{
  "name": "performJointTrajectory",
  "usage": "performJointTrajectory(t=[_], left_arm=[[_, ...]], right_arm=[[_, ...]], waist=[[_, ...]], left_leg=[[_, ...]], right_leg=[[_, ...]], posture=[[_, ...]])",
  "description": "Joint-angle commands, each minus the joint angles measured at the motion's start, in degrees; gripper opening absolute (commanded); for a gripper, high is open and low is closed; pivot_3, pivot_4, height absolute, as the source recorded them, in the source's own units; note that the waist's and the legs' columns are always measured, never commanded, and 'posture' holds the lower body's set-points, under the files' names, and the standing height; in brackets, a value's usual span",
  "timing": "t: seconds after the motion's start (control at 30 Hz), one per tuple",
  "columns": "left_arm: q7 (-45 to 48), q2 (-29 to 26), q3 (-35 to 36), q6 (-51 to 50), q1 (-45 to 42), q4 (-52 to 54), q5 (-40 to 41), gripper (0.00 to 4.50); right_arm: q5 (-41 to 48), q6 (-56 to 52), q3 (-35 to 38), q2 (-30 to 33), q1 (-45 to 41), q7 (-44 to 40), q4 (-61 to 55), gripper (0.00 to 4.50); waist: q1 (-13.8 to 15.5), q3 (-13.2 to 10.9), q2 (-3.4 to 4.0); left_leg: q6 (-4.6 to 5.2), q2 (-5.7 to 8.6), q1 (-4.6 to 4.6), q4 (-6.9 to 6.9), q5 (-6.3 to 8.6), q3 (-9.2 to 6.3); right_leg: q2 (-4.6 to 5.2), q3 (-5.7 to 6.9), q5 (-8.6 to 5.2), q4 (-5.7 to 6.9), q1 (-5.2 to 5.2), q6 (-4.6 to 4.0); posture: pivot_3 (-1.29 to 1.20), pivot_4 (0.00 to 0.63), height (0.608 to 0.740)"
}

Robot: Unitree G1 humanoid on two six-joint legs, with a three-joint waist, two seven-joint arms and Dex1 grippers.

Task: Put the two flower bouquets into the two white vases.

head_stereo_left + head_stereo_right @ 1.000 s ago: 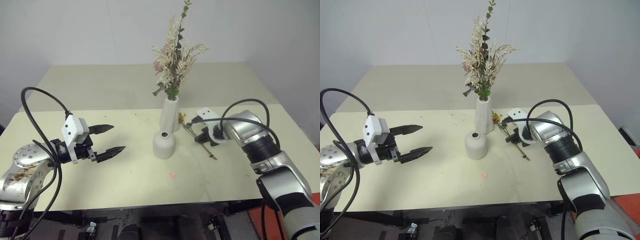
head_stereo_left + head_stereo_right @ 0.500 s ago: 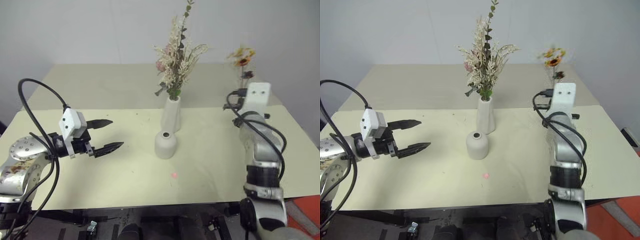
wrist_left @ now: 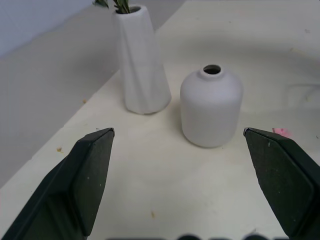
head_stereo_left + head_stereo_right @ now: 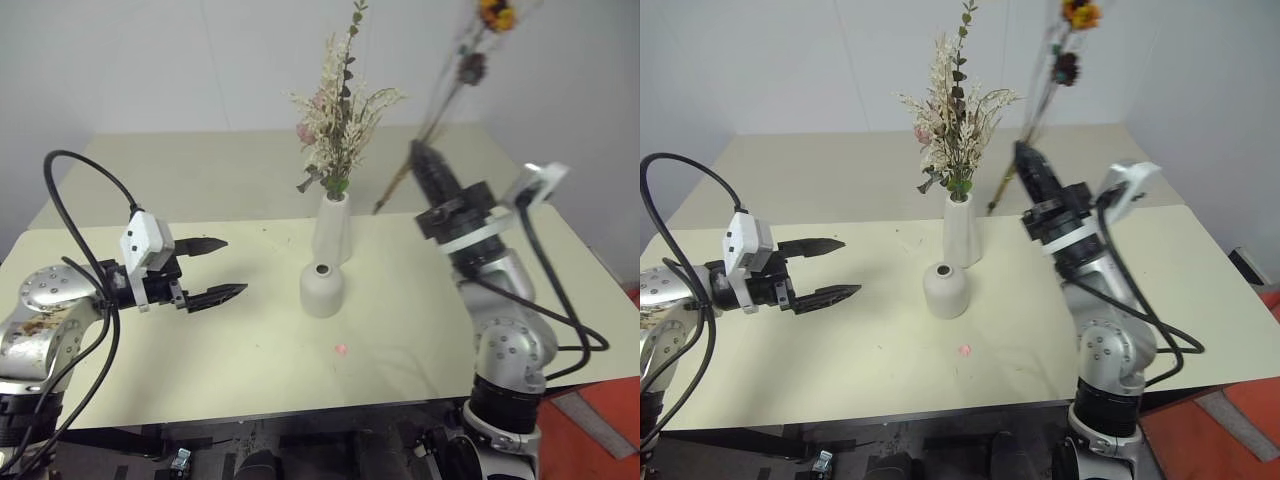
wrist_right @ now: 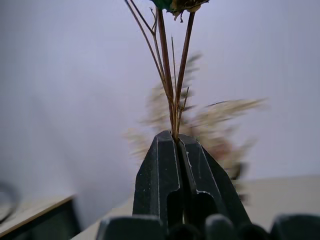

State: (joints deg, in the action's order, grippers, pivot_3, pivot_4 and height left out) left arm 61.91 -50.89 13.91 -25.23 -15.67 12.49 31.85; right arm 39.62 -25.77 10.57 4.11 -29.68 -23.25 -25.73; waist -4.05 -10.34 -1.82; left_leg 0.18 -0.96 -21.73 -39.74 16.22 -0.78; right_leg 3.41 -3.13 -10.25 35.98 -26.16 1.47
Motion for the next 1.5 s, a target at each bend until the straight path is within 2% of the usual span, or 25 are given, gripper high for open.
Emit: performJointTrajectory(t=[0.03,0.23,1.5], left_arm=[[-0.02,-2.22,4.43,-0.87,1.68,2.63,1.55,4.5],[-0.39,-3.65,8.0,-2.54,5.52,5.26,2.37,4.5],[-1.71,-4.36,9.69,-3.07,7.37,6.77,2.59,4.5]], right_arm=[[-1.4,3.6,-5.25,0.1,0.76,-4.04,0.06,0.02],[-6.62,8.67,-10.52,-0.12,2.64,-6.5,5.03,0.02],[-15.79,18.19,-14.77,-0.52,7.15,-8.34,15.37,0.02]], waist=[[0.1,0.0,0.0],[0.58,0.0,-0.01],[0.52,0.01,-0.01]], left_leg=[[0.0,0.0,-0.01,0.0,0.0,0.0],[0.0,0.02,-0.03,-0.01,0.0,0.01],[-0.01,0.01,0.01,-0.01,0.0,0.02]], right_leg=[[0.0,0.0,0.0,-0.01,0.0,0.0],[0.03,0.01,0.0,-0.03,0.01,0.01],[0.02,0.01,0.0,-0.02,0.01,0.0]], posture=[[0.0,0.15,0.74],[0.0,0.15,0.74],[0.0,0.15,0.74]])
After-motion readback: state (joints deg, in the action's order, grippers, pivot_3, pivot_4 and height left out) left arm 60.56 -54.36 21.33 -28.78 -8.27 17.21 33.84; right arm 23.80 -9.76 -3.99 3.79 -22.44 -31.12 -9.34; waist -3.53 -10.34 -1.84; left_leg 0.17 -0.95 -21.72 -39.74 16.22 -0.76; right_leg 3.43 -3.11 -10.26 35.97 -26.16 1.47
